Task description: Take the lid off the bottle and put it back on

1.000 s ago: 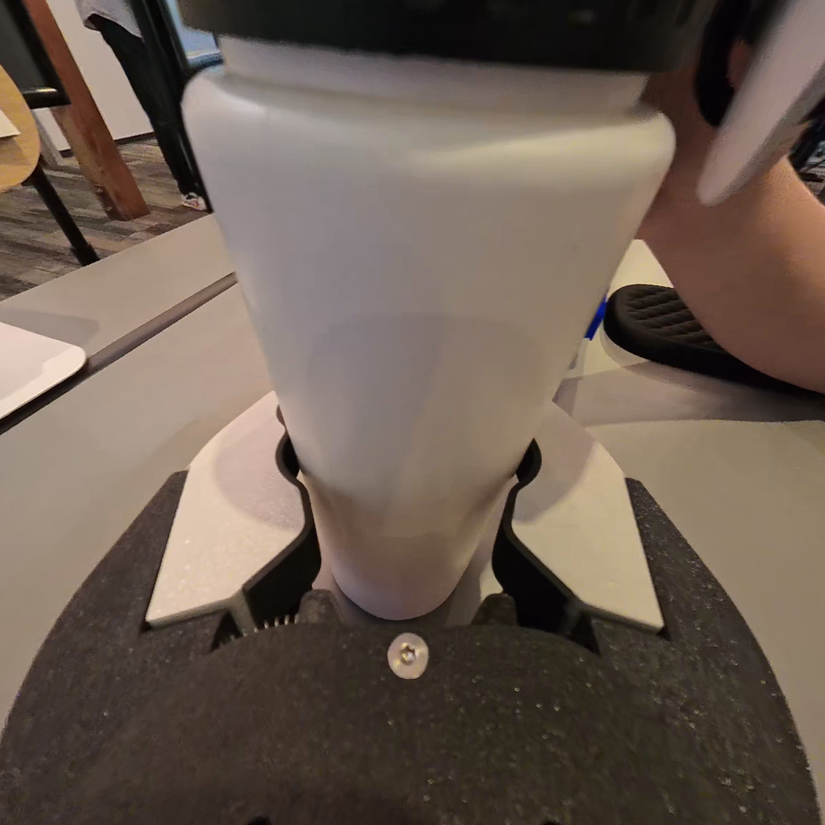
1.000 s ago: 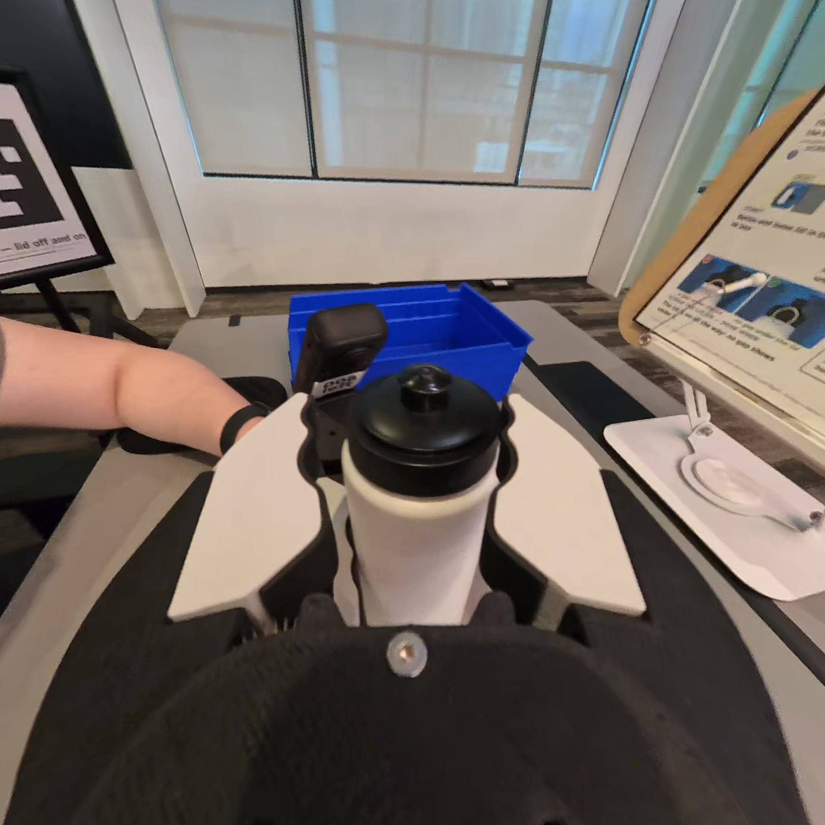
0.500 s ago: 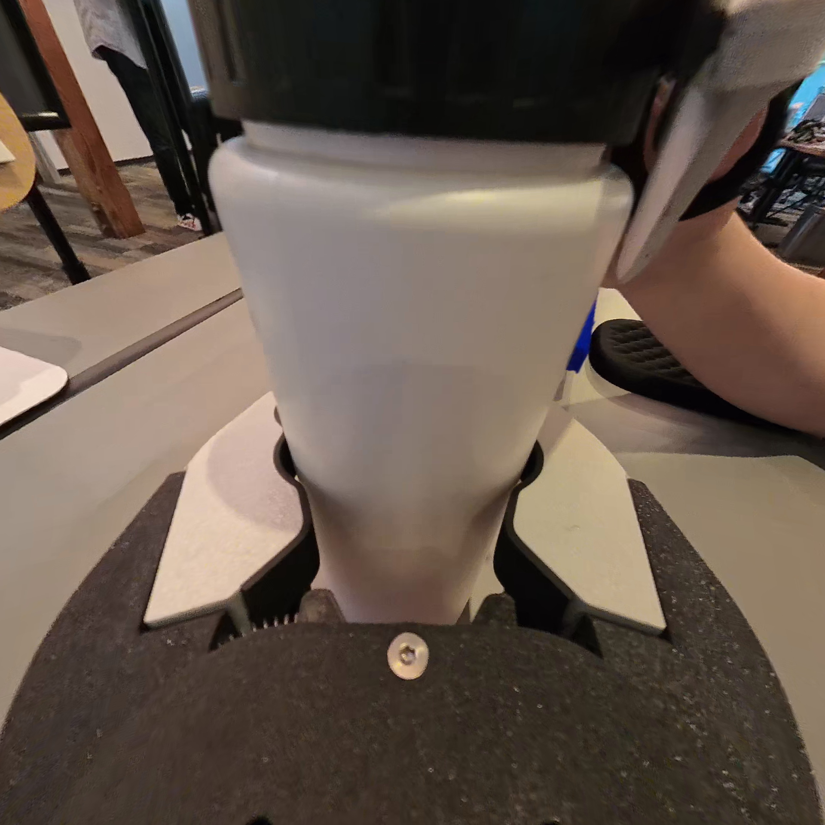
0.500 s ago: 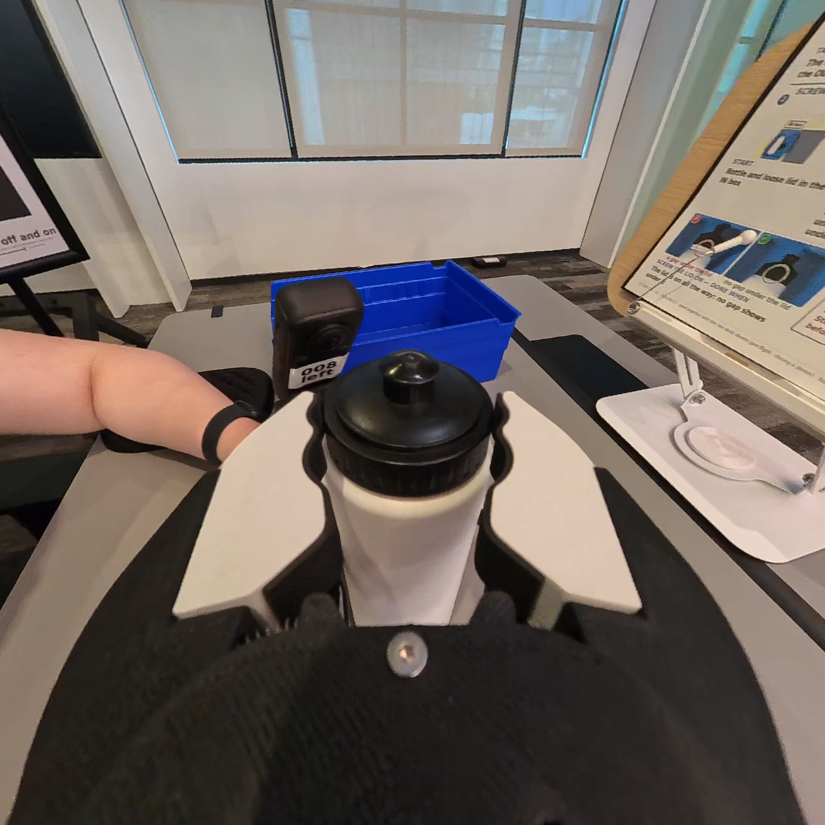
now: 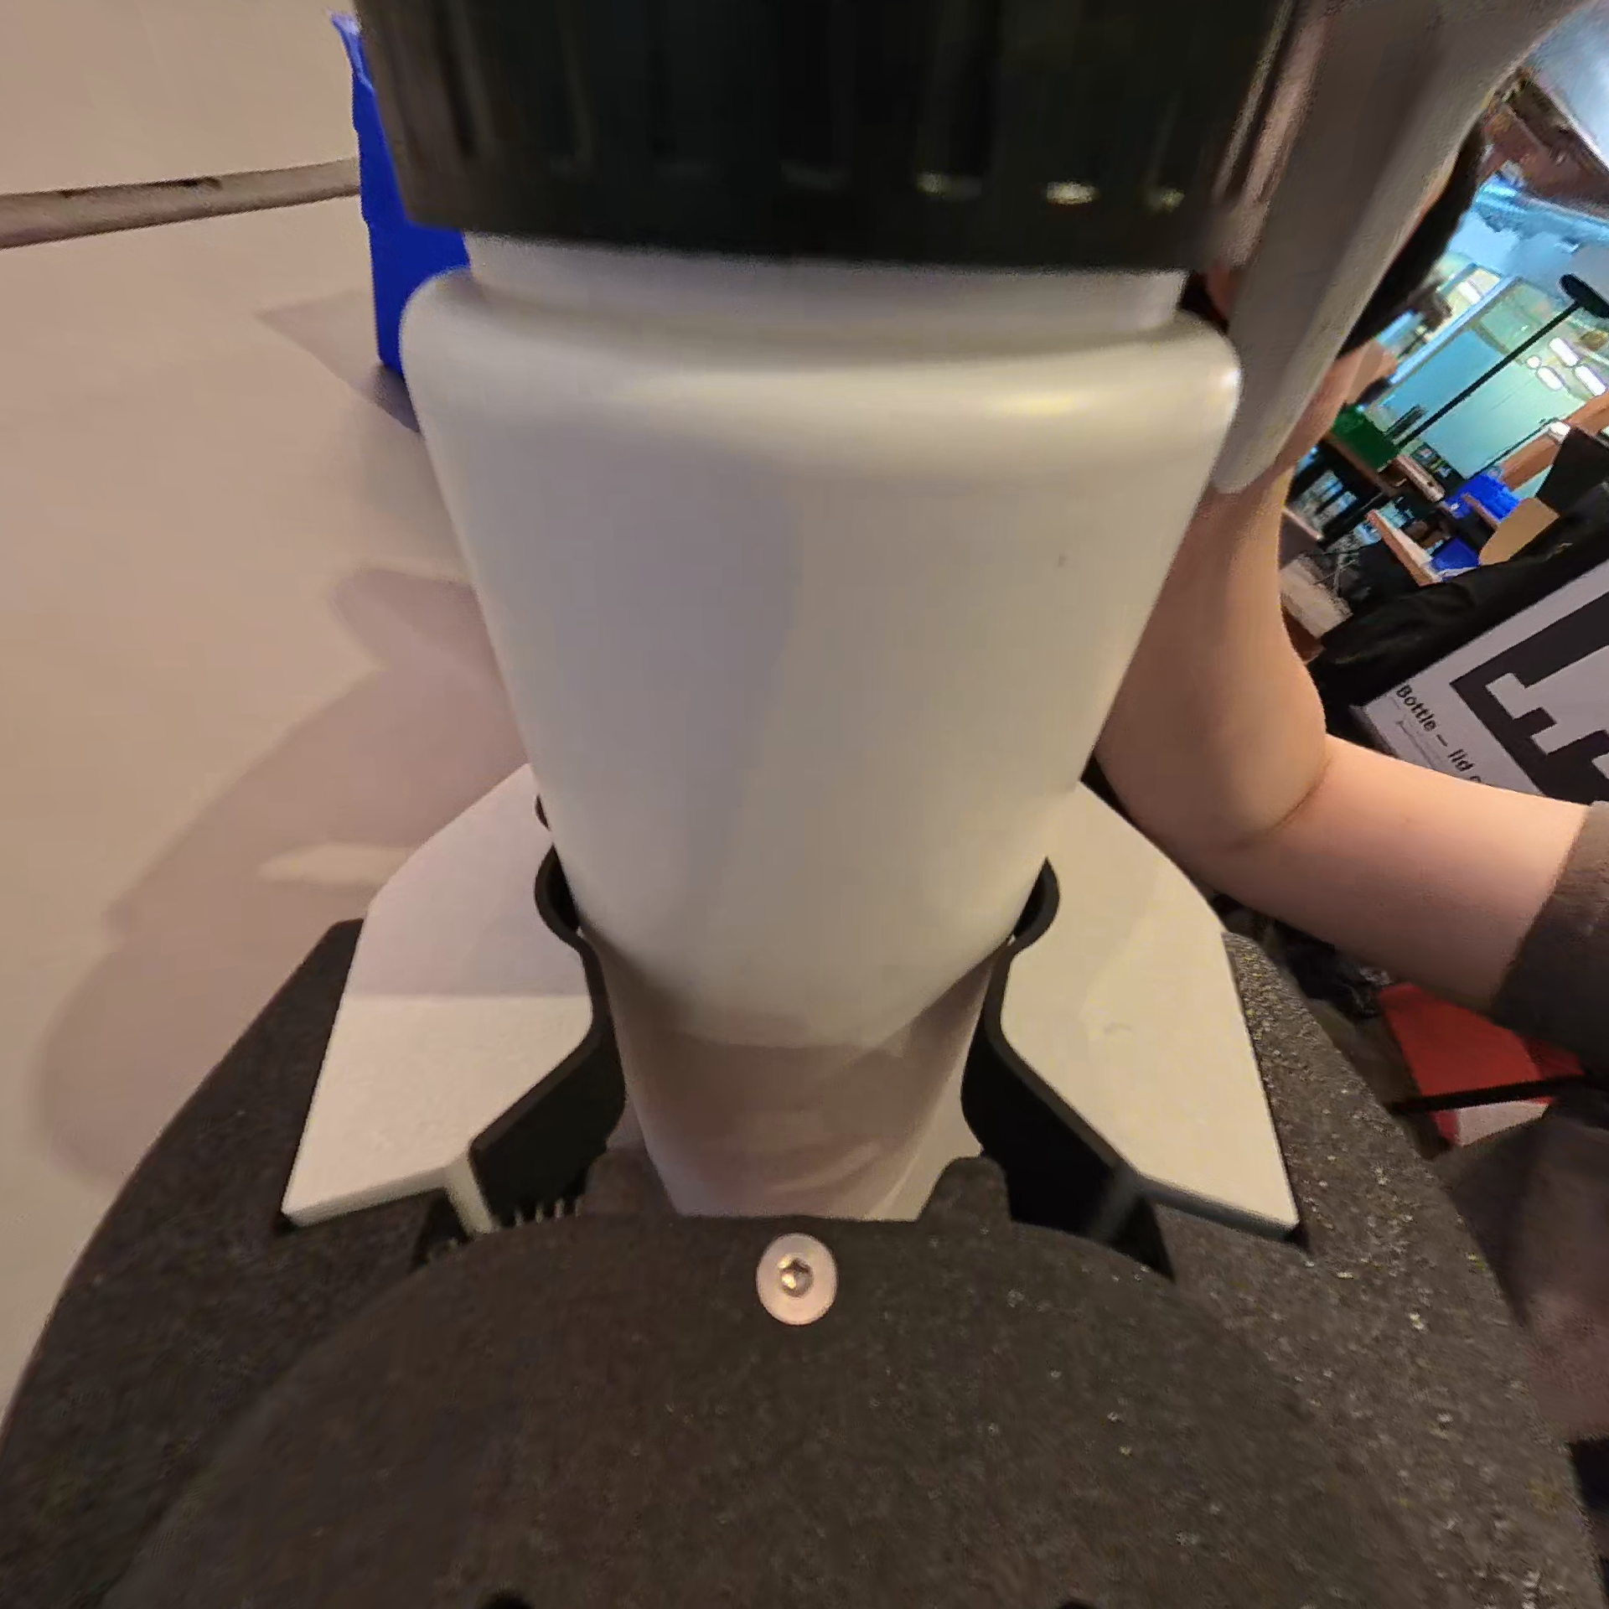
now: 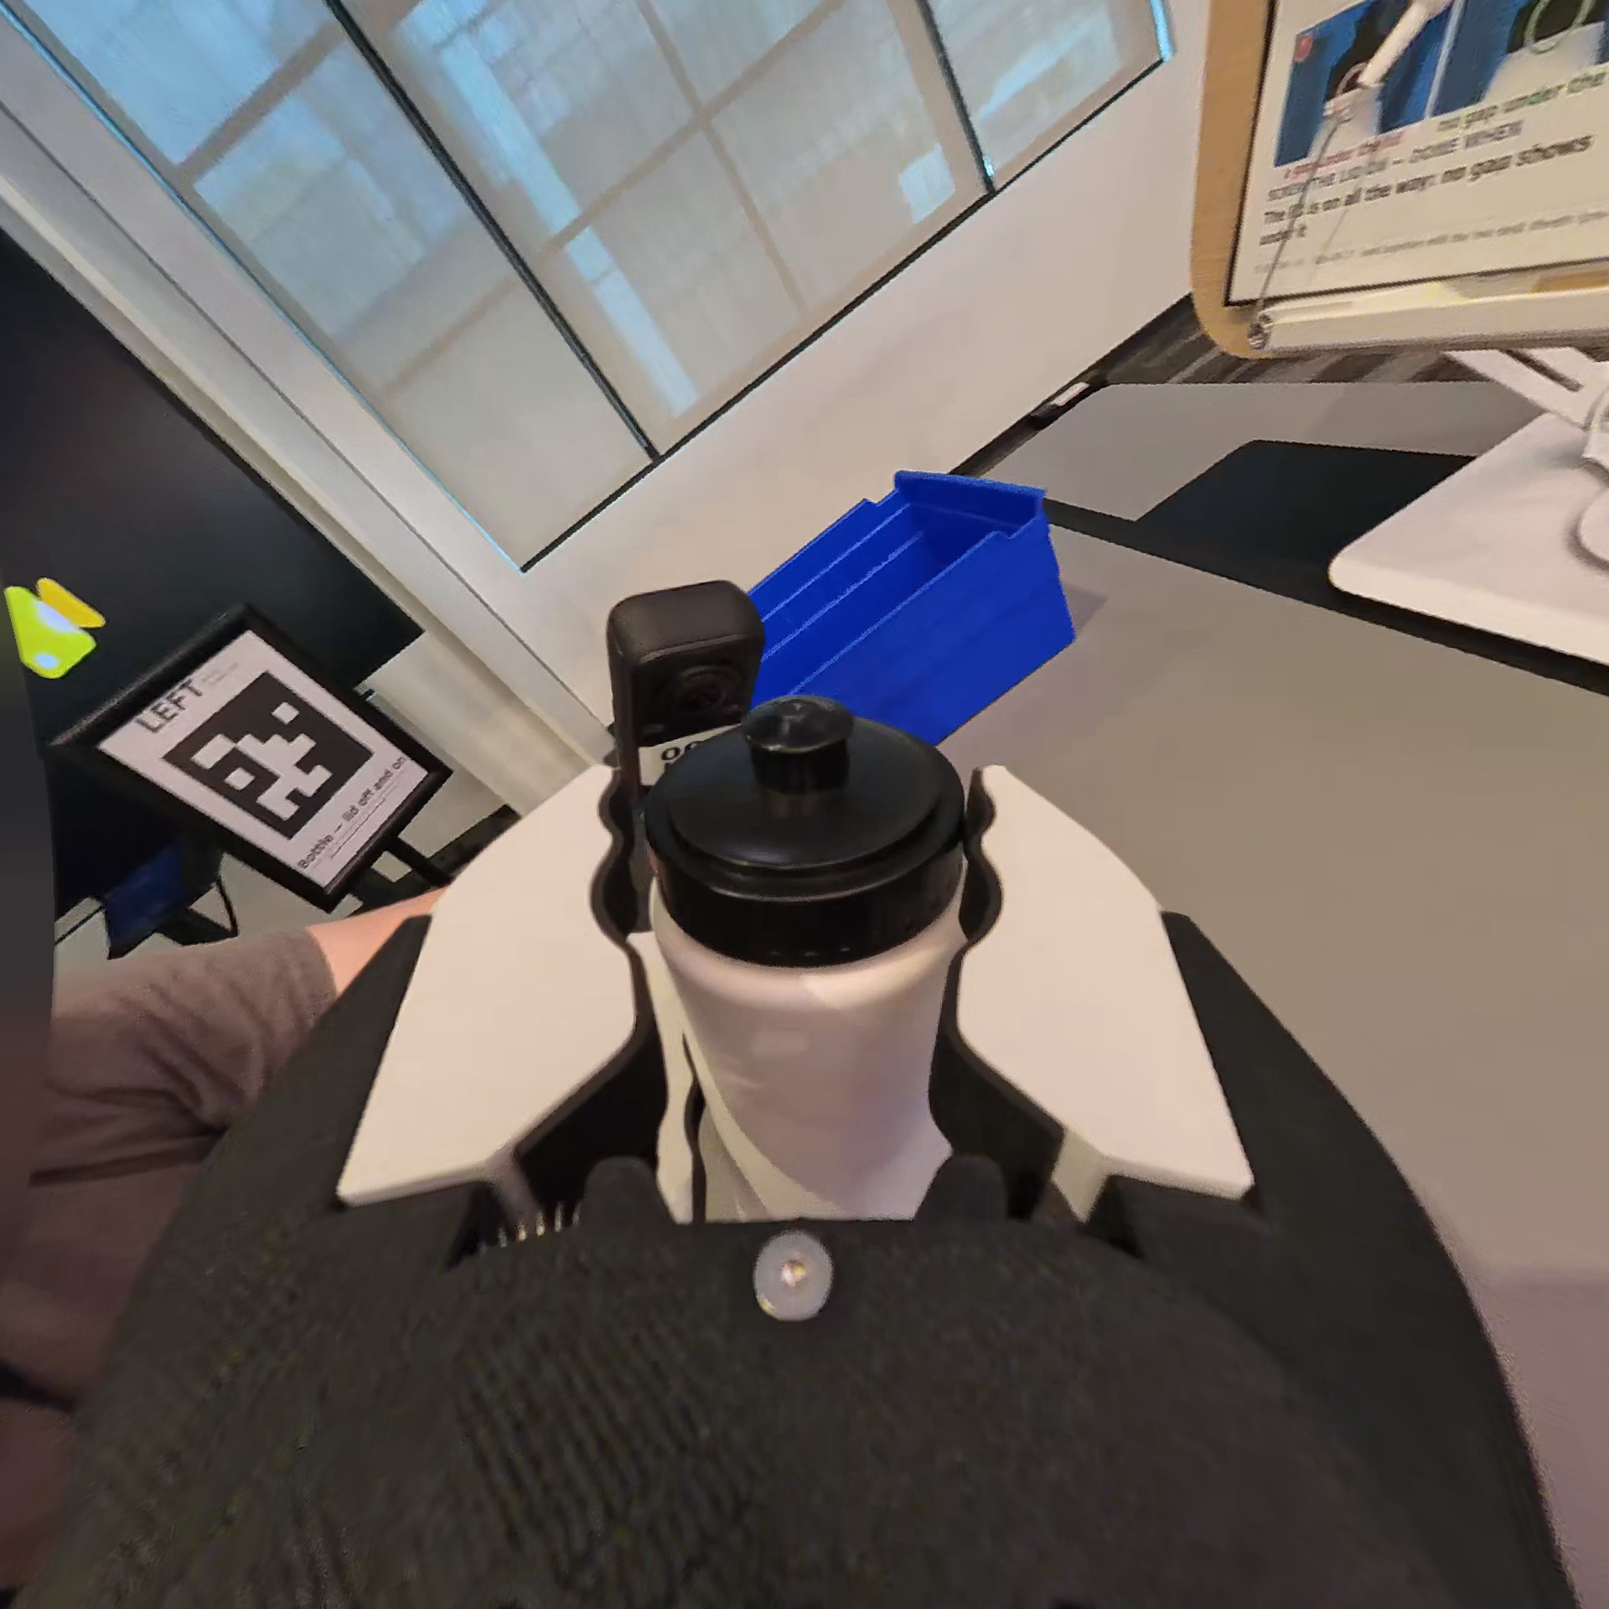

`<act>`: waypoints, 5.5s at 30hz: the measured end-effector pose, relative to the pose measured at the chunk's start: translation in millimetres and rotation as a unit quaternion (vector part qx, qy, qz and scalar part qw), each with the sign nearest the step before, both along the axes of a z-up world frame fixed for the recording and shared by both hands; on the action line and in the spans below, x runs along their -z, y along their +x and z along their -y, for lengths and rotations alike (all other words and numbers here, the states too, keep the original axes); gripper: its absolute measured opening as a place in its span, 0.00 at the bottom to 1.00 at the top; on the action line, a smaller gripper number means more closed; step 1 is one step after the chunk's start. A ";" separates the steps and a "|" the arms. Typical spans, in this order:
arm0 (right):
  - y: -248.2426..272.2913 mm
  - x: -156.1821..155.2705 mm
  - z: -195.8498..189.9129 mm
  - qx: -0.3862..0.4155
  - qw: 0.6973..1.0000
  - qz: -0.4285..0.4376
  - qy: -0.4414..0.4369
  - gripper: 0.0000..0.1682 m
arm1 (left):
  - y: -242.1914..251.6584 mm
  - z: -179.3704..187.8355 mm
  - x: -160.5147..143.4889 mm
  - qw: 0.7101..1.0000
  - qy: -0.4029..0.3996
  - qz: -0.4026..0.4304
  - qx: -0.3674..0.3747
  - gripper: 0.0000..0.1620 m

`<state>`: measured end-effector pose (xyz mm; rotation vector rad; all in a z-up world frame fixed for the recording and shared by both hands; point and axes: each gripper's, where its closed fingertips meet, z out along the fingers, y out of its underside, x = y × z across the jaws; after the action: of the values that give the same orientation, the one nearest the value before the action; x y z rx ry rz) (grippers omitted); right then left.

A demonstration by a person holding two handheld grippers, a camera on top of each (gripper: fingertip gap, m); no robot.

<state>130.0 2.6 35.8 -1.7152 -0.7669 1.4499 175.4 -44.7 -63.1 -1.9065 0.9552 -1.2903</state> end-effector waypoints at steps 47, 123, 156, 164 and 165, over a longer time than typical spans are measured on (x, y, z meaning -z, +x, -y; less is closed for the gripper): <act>-21.2 -2.7 9.9 0.131 0.955 0.093 0.250 0.42 | -24.5 -50.7 2.1 0.956 0.248 -0.045 -0.151 0.63; -28.0 -0.3 14.3 0.150 0.953 0.057 0.258 0.46 | -20.3 -41.3 3.6 0.955 0.255 -0.051 -0.139 0.63; -24.3 2.1 21.3 0.058 0.951 0.077 0.294 0.42 | -20.0 -46.1 8.1 0.957 0.249 -0.067 -0.131 0.62; -27.2 2.6 29.7 0.020 0.958 0.054 0.282 0.42 | -19.5 -36.4 -17.2 0.956 0.268 0.020 -0.112 0.64; -27.5 2.4 30.9 0.014 0.958 0.047 0.282 0.42 | -19.5 -34.4 -21.4 0.955 0.275 0.025 -0.110 0.64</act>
<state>102.5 -28.3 33.4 -1.3472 -1.0813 1.0001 155.9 -10.3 -41.7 -1.4862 0.9259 -0.8259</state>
